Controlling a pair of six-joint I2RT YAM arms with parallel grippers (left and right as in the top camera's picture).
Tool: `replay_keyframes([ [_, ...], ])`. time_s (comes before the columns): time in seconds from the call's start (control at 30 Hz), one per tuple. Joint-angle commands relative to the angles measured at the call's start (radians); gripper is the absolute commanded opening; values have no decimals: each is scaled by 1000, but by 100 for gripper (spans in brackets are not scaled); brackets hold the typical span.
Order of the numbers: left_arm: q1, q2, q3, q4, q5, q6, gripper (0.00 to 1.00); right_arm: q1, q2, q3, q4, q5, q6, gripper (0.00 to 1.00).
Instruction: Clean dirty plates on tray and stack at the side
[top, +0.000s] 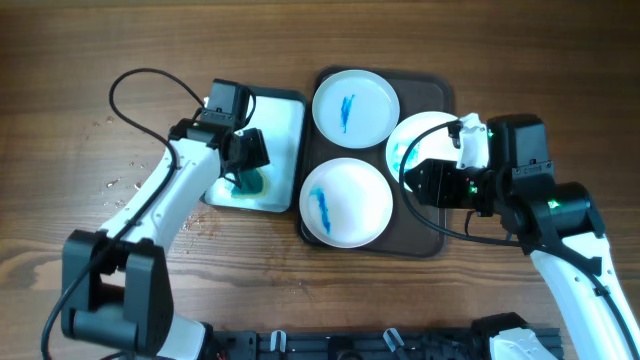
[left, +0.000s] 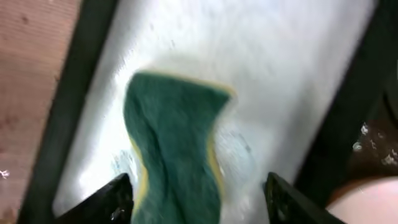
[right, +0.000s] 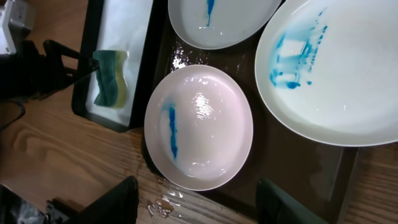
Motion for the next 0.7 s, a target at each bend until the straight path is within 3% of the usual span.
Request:
replay_keyframes([
  [0.0,-2,98,-27,102,-111,9,60,4,7,17,10,18,4,60],
  [0.07,-2,162,-34,161,-115,8,55,4,7,17,8,18,5,60],
  [0.1,-2,189,-34,182,-115,8,47,4,7,17,6,18,6,60],
  [0.17,-2,223,-34,209,-114,8,9,4,7,17,3,18,12,60],
  [0.2,-2,225,-34,215,-107,8,4,4,7,17,2,18,12,60],
  [0.37,-2,183,8,187,-17,9,4,4,7,17,3,31,12,63],
  [0.4,-2,167,19,174,2,9,5,4,7,17,7,50,17,67],
  [0.47,-2,127,38,138,39,8,74,4,7,17,6,92,37,68],
  [0.57,-2,66,48,59,47,8,82,4,7,17,-10,96,33,68],
  [0.67,-2,51,48,-27,42,8,80,4,11,13,-40,96,26,68],
])
